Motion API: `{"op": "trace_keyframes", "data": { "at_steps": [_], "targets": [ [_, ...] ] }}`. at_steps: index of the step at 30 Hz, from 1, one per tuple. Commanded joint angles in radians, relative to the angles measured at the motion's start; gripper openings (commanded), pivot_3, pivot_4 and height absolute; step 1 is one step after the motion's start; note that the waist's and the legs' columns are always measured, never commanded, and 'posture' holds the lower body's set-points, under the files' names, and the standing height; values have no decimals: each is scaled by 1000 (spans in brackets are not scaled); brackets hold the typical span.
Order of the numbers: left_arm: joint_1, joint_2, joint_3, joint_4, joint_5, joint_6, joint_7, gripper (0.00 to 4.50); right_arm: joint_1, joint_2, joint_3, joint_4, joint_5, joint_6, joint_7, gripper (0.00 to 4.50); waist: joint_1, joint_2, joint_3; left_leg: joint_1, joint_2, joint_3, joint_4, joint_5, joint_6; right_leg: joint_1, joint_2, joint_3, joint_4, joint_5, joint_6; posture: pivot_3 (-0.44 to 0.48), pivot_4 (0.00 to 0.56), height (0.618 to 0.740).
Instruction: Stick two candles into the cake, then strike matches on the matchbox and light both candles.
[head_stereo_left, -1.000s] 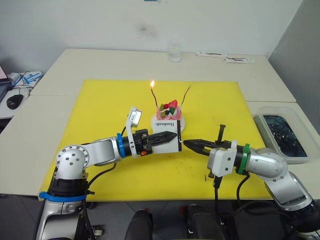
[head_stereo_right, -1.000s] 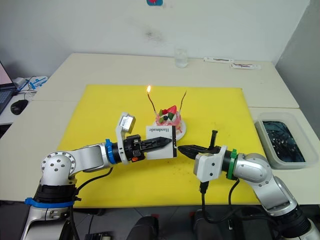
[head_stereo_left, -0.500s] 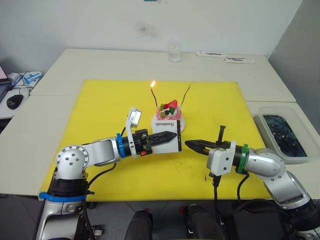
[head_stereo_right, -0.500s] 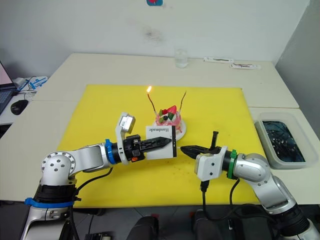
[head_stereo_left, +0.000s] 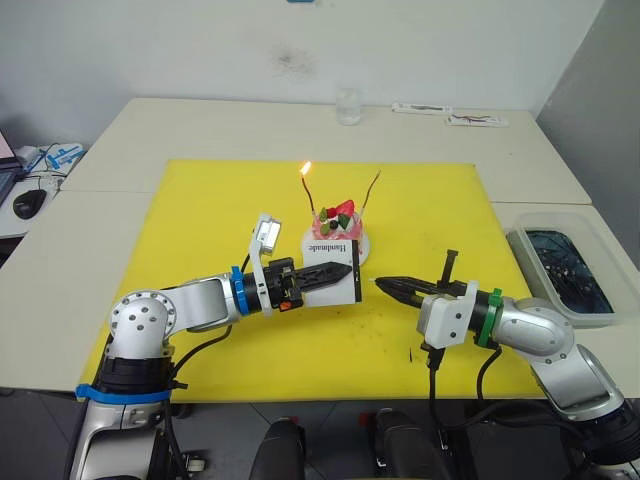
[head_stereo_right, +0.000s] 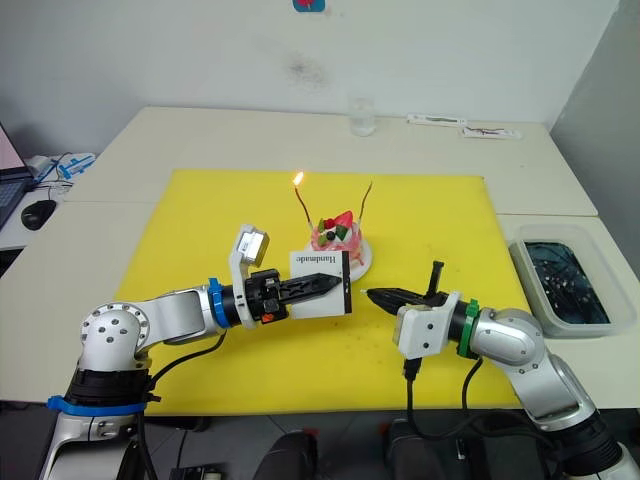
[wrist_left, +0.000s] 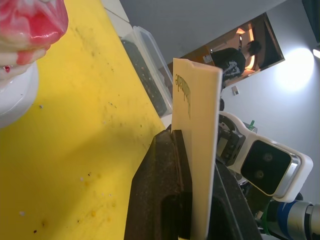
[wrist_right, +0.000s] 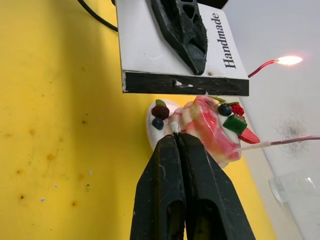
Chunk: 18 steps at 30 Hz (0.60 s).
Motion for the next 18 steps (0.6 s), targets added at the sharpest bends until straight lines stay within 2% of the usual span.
{"op": "trace_keyframes", "data": {
  "at_steps": [1, 18],
  "targets": [
    [3, -12, 11, -12, -15, -11, -5, 0, -10, 12, -9, -39, 19, -27, -8, 18, 0, 0, 0, 0, 0, 0, 0, 0, 0, 0, 0, 0, 0, 0, 0, 0, 150, 740],
    [5, -18, 14, -6, -10, -12, 1, 0, -7, 31, -19, -17, 9, -66, -26, 18, 0, 0, 0, 0, 0, 0, 0, 0, 0, 0, 0, 0, 0, 0, 0, 0, 150, 740]
  ]
}}
